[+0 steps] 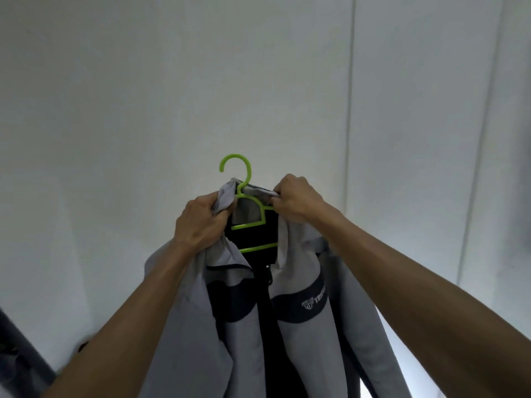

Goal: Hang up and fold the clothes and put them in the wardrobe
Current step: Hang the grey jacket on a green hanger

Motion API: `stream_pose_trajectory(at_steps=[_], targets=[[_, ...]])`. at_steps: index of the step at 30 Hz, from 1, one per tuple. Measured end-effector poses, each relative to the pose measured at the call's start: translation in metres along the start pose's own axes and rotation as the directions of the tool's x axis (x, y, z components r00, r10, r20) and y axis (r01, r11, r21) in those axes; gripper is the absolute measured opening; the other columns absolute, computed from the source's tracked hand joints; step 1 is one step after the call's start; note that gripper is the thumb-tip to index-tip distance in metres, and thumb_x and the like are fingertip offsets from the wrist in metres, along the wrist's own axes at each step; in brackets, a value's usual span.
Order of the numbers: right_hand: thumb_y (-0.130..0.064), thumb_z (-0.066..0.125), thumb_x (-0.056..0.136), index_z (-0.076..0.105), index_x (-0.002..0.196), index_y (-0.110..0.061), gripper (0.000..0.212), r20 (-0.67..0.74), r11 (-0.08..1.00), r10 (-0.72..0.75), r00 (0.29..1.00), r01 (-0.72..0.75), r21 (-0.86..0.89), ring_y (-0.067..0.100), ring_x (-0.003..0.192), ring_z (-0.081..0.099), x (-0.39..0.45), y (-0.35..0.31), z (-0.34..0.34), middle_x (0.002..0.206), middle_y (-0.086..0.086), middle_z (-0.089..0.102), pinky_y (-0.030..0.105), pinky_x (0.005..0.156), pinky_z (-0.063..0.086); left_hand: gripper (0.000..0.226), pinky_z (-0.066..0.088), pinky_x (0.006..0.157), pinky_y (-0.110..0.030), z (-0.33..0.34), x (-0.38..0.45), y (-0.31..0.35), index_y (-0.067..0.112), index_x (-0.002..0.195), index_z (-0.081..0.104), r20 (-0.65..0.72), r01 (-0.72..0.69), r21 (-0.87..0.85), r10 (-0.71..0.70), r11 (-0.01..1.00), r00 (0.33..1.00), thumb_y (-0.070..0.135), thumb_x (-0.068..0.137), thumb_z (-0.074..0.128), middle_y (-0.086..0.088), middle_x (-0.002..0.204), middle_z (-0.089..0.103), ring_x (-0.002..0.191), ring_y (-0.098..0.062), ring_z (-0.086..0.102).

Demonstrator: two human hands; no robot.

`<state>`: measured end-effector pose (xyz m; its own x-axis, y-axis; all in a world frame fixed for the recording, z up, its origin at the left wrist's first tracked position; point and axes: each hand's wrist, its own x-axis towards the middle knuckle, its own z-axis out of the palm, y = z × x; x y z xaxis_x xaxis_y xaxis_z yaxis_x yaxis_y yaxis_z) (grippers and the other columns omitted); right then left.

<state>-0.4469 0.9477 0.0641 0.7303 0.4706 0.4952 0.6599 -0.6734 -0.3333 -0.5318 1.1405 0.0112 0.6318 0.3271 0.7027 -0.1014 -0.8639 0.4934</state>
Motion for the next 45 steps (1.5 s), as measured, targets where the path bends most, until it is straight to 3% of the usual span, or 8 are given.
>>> stream_pose_trajectory(at_steps=[3,6,11,15,24,37,42,45], targets=[[-0.049,0.058,0.088,0.061,0.080,-0.012,0.038,-0.006,0.998,0.020,1.000,-0.020,-0.056,0.029,0.075,0.062,-0.003,-0.001,-0.003,0.083,0.006,0.063,0.033,0.059,0.047,0.034,0.046,0.062,-0.037,0.014,0.002,0.012,0.027,0.066,0.052,0.002,-0.005,-0.047,0.005,0.999,1.000,0.058,0.081,0.049,-0.004,0.072,0.060,0.072,-0.030,0.061],[-0.043,0.064,0.090,0.068,0.108,-0.006,0.042,0.050,0.976,-0.052,0.997,0.040,0.213,0.023,0.089,0.063,-0.001,-0.002,-0.021,0.098,0.003,0.065,0.036,0.078,0.054,0.036,0.051,0.061,-0.041,0.022,0.005,0.017,0.021,0.077,0.063,0.000,-0.027,-0.093,0.027,0.995,1.000,0.054,0.082,0.052,-0.006,0.076,0.067,0.073,-0.031,0.065],[-0.030,0.049,0.105,0.070,0.102,-0.001,0.036,-0.077,0.776,0.023,0.997,0.031,0.630,0.008,0.065,0.051,0.008,-0.015,-0.032,0.077,-0.003,0.058,0.018,0.053,0.041,0.026,0.052,0.063,-0.043,0.039,0.003,0.033,0.020,0.081,0.066,-0.009,-0.051,-0.155,0.050,0.987,0.999,0.041,0.085,0.053,-0.002,0.075,0.067,0.072,-0.026,0.063],[-0.029,0.051,0.104,0.067,0.085,-0.016,0.027,-0.166,0.817,-0.010,0.986,0.104,0.568,0.011,0.067,0.055,0.003,0.015,-0.019,0.072,-0.004,0.060,0.022,0.058,0.046,0.021,0.042,0.061,-0.038,0.031,0.011,0.025,0.021,0.069,0.050,-0.082,0.004,-0.087,-0.011,0.996,0.997,0.023,0.090,0.053,-0.002,0.073,0.058,0.074,-0.029,0.056],[-0.028,0.050,0.104,0.066,0.086,-0.016,0.027,-0.137,0.804,-0.086,0.987,0.150,0.576,0.013,0.066,0.049,0.011,0.014,-0.008,0.071,0.001,0.057,0.028,0.066,0.043,0.020,0.046,0.069,-0.036,0.026,0.004,0.023,0.031,0.100,0.062,0.065,-0.012,0.339,-0.010,0.941,0.998,0.026,0.081,0.062,0.000,0.103,0.067,0.094,-0.033,0.063],[-0.030,0.050,0.104,0.065,0.094,-0.014,0.024,-0.069,0.886,-0.082,0.994,0.104,0.452,0.011,0.074,0.067,0.001,0.016,0.016,0.081,-0.002,0.069,0.027,0.061,0.049,0.036,0.048,0.051,-0.038,0.061,0.009,0.046,0.014,0.053,0.065,-0.061,0.135,-0.153,-0.146,0.979,0.987,0.027,0.085,0.072,-0.003,0.051,0.059,0.049,-0.023,0.052],[-0.032,0.046,0.106,0.062,0.092,-0.018,0.025,-0.174,0.868,-0.001,0.985,0.088,0.490,0.009,0.067,0.056,0.009,0.024,0.006,0.075,-0.009,0.060,0.026,0.059,0.041,0.022,0.059,0.068,-0.042,0.058,0.020,0.049,0.020,0.078,0.080,0.146,0.056,-0.171,-0.031,0.984,0.989,0.039,0.086,0.072,0.000,0.072,0.074,0.073,-0.022,0.069],[-0.030,0.044,0.106,0.061,0.091,-0.018,0.025,-0.216,0.848,0.024,0.976,0.095,0.522,0.014,0.066,0.051,0.017,0.034,0.002,0.073,-0.004,0.056,0.030,0.062,0.040,0.052,0.055,0.077,-0.034,0.043,0.019,0.023,0.029,0.107,0.075,0.321,0.079,-0.176,-0.019,0.981,0.947,0.068,0.073,0.070,0.009,0.096,0.072,0.086,-0.013,0.066]])
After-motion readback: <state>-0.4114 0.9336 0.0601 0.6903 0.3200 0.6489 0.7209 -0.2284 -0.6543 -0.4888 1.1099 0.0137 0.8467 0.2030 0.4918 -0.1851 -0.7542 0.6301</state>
